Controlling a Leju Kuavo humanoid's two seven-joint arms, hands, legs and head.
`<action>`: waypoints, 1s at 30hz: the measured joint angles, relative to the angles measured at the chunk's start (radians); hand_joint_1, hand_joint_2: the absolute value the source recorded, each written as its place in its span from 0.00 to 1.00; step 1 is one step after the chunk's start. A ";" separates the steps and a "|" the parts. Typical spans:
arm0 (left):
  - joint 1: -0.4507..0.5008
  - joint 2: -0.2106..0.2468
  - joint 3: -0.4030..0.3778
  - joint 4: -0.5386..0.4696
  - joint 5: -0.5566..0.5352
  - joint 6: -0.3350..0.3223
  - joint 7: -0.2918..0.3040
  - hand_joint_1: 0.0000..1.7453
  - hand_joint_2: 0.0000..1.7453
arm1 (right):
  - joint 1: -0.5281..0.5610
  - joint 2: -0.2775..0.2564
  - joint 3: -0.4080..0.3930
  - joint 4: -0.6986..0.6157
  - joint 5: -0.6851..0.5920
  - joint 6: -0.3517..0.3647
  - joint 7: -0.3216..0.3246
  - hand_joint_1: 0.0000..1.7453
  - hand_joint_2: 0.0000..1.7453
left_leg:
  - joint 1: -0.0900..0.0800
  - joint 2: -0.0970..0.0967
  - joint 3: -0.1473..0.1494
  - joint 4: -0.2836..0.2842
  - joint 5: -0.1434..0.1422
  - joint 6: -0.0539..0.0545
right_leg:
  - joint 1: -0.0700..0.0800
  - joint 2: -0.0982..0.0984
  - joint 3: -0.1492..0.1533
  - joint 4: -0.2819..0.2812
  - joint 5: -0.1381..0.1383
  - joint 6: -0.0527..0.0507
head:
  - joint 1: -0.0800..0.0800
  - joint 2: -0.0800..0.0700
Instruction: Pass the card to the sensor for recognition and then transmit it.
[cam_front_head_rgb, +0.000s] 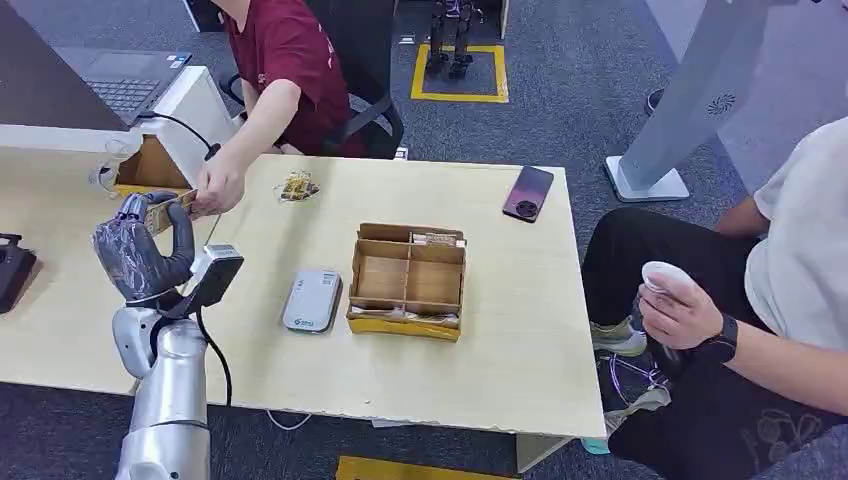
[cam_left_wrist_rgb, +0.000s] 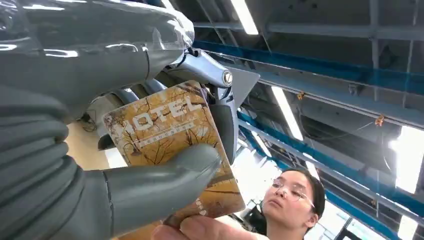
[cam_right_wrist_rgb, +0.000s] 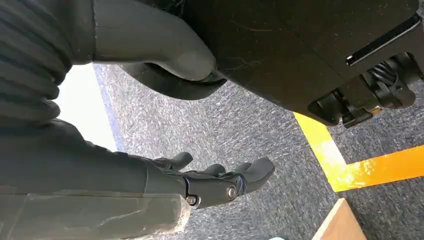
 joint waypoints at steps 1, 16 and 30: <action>0.000 -0.002 0.000 0.000 0.002 0.000 0.000 1.00 1.00 | 0.000 0.000 0.000 0.000 -0.001 0.001 0.000 0.00 1.00 | 0.000 0.000 0.000 0.000 0.000 0.000 | 0.000 0.000 0.000 0.000 0.000 0.000 | 0.000 0.000; -0.007 -0.013 0.000 0.047 0.090 0.000 0.000 0.00 1.00 | 0.000 0.001 0.000 0.000 -0.009 -0.003 0.003 0.00 1.00 | 0.000 0.000 0.000 0.000 0.000 0.000 | 0.000 0.000 -0.001 0.000 0.000 0.000 | 0.000 0.000; 0.060 -0.013 -0.046 0.125 0.322 0.000 -0.002 0.00 1.00 | 0.009 -0.001 -0.026 0.000 -0.090 -0.053 0.026 0.00 1.00 | 0.000 0.000 0.000 0.000 0.000 0.000 | 0.000 0.000 -0.001 0.000 0.000 0.000 | 0.000 0.000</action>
